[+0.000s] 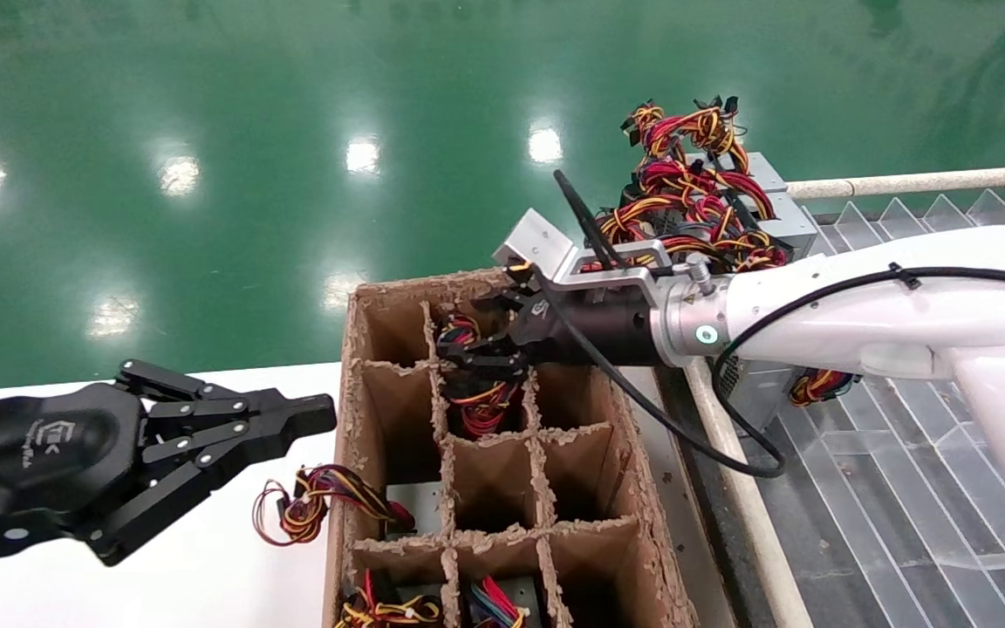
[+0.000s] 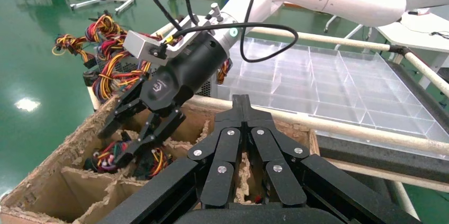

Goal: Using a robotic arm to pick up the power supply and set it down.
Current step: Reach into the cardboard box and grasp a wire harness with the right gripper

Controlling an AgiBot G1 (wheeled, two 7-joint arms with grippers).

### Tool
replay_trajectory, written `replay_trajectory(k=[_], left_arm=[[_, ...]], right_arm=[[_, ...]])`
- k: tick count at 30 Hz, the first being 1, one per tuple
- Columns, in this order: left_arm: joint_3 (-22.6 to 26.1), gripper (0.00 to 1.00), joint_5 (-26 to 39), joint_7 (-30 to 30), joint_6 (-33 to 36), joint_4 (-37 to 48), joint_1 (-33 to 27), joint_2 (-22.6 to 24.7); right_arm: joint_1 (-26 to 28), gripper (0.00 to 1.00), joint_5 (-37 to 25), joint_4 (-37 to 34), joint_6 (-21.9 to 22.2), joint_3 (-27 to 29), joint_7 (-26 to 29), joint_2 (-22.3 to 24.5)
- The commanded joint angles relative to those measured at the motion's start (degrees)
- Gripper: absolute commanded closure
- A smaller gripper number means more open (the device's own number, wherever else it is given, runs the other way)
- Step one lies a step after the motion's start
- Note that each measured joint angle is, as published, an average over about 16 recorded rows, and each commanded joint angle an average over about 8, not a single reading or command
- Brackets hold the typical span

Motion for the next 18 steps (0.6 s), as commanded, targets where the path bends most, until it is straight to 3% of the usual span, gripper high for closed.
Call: replay_trajectory(k=[1, 18], left_arm=[[0.0, 1.0, 0.0, 0.0, 0.0, 0.0, 0.0, 0.0], [0.0, 1.0, 0.0, 0.0, 0.0, 0.0, 0.0, 0.0]], right_arm=[[0.2, 1.0, 0.1, -0.9, -0.1, 0.0, -0.3, -0.1], [2.0, 1.0, -2.4, 0.1, -1.2, -1.5, 0.9, -0.3]])
